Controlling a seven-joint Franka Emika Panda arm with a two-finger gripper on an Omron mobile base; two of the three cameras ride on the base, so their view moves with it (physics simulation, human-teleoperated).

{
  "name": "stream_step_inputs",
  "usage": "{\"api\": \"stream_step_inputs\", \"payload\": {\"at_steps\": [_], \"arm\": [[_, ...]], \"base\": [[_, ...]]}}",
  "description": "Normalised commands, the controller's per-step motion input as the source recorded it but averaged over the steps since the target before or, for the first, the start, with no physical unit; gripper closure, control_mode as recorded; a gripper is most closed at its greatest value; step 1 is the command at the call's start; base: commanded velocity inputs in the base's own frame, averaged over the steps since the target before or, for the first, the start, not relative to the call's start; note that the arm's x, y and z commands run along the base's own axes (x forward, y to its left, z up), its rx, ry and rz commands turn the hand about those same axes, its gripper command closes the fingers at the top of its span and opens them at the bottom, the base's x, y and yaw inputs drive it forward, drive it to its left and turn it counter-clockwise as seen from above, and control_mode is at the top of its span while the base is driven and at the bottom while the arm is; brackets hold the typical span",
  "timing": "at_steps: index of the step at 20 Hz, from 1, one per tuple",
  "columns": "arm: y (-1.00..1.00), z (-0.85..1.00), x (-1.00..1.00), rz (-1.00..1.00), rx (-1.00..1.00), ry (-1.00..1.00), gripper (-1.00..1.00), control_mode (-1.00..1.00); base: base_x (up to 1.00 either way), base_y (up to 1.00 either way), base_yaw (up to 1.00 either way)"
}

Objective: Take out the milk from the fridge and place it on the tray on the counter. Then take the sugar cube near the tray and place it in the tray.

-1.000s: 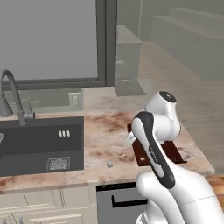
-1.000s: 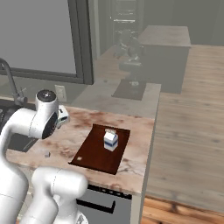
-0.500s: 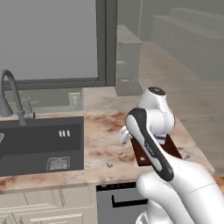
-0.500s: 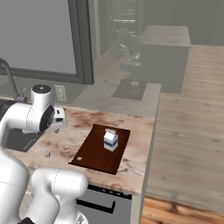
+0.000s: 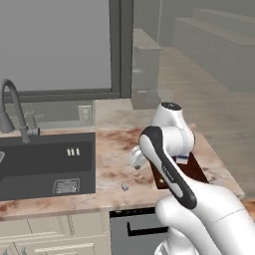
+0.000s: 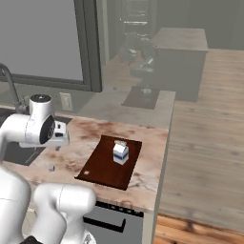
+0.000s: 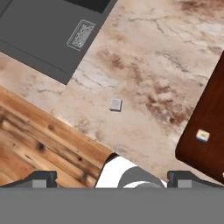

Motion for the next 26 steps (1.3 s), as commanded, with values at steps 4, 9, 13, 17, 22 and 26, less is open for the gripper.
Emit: {"api": "stream_step_inputs", "payload": {"at_steps": [4, 9, 13, 17, 22, 26], "arm": [[0.23, -0.32, -0.19, -0.01, -0.03, -0.04, -1.0, -1.0], [0.2, -0.3, -0.01, 0.0, -0.03, 0.0, -1.0, -1.0], [0.1, -0.33, 0.06, 0.0, -0.04, 0.0, -1.0, -1.0], [0.07, -0.27, 0.21, 0.0, -0.04, 0.0, -1.0, -1.0], [0.08, -0.25, 0.33, 0.0, -0.03, 0.0, -1.0, -1.0], [0.09, -0.16, 0.29, 0.0, -0.01, 0.0, -1.0, -1.0]], "base": [[0.0, 0.0, 0.0], [0.0, 0.0, 0.0], [0.0, 0.0, 0.0], [0.0, 0.0, 0.0], [0.0, 0.0, 0.0], [0.0, 0.0, 0.0]]}}
